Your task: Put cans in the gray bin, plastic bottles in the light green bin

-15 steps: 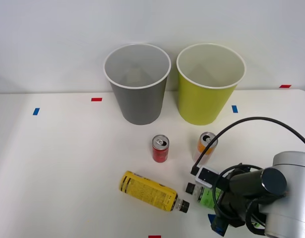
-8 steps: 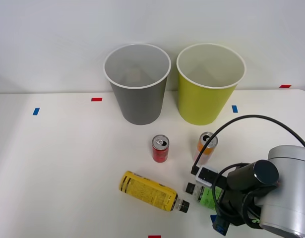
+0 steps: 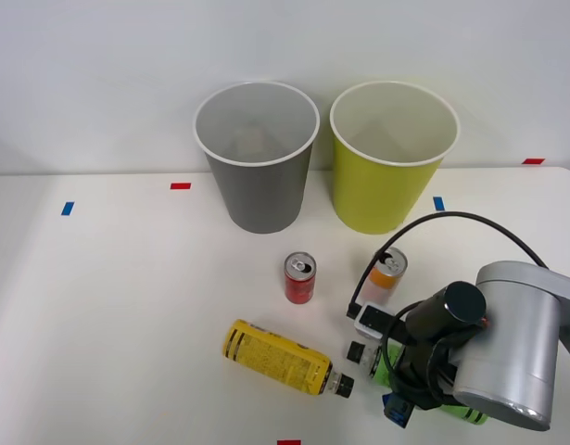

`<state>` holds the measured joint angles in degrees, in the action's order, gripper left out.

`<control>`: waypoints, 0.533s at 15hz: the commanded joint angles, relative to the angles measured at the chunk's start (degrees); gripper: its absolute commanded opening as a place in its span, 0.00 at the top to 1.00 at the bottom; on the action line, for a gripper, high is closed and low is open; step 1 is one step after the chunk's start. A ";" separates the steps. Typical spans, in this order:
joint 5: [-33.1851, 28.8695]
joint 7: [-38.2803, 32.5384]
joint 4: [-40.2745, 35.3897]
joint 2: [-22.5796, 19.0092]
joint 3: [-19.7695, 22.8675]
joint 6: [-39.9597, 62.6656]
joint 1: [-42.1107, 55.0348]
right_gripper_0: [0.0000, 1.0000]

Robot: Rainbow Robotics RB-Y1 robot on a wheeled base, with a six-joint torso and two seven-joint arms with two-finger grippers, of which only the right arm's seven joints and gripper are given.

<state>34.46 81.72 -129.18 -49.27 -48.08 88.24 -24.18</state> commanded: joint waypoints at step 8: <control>-0.01 2.12 2.97 1.63 -0.97 0.00 -1.31 0.00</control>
<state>34.50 83.67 -126.38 -47.63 -49.00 88.25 -25.39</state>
